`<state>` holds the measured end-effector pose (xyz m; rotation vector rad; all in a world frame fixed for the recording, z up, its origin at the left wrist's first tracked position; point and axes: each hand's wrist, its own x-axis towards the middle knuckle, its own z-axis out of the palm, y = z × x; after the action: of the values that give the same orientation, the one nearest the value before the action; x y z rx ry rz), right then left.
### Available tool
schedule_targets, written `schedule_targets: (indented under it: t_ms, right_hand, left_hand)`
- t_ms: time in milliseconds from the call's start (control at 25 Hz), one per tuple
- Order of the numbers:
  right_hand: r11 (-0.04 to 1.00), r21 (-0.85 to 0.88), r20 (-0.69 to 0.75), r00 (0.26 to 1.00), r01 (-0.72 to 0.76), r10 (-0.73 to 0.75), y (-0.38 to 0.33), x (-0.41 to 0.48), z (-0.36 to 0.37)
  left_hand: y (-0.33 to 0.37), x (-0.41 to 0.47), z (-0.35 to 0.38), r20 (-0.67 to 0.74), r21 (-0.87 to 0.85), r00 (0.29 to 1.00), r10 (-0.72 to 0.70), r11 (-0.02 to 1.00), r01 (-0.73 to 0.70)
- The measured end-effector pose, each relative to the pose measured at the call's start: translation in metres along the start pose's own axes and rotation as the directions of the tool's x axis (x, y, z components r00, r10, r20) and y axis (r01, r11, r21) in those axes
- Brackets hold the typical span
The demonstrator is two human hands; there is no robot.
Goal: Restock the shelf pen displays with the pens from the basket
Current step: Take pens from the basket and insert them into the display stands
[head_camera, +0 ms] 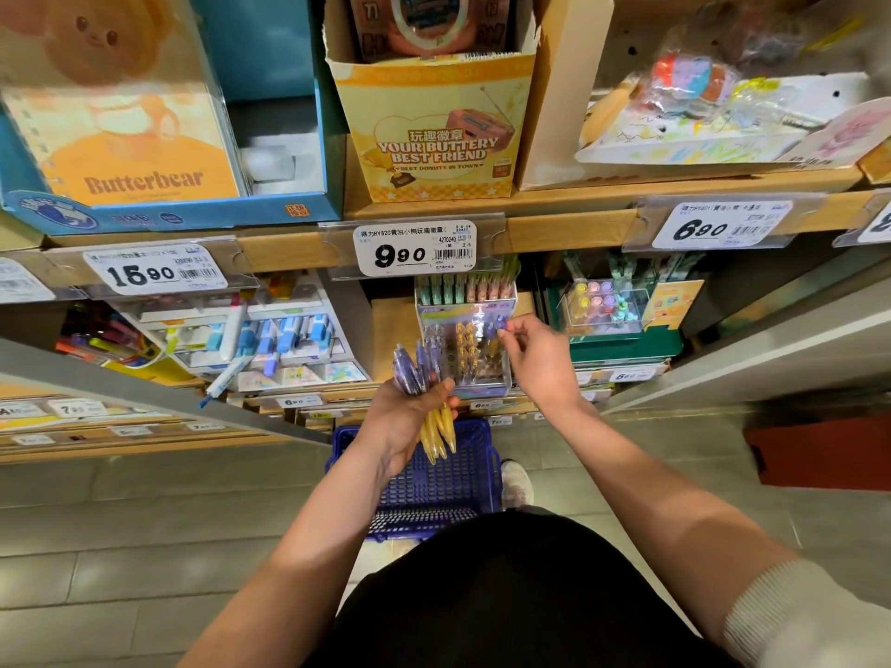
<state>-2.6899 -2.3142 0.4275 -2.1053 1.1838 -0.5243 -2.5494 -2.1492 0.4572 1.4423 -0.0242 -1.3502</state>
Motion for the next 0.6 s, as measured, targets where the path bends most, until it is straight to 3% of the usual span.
schedule_targets:
  t_ms: [240,480,600]
  right_hand:
    - [0.967,-0.249,0.16,0.983,-0.047,0.088,0.004,-0.002,0.01]
    - [0.933,-0.344,0.207,0.961,-0.102,0.181,-0.004,0.003,0.015]
    - [0.917,-0.276,0.265,0.894,-0.288,0.36,-0.001,0.004,0.008]
  left_hand:
    - [0.003,-0.004,0.003,-0.009,-0.022,1.0,-0.001,1.0,0.0]
    - [0.008,-0.011,0.006,-0.018,0.003,1.0,-0.006,1.0,0.006]
    - [0.009,-0.012,0.009,-0.018,0.0,1.0,-0.01,1.0,0.01]
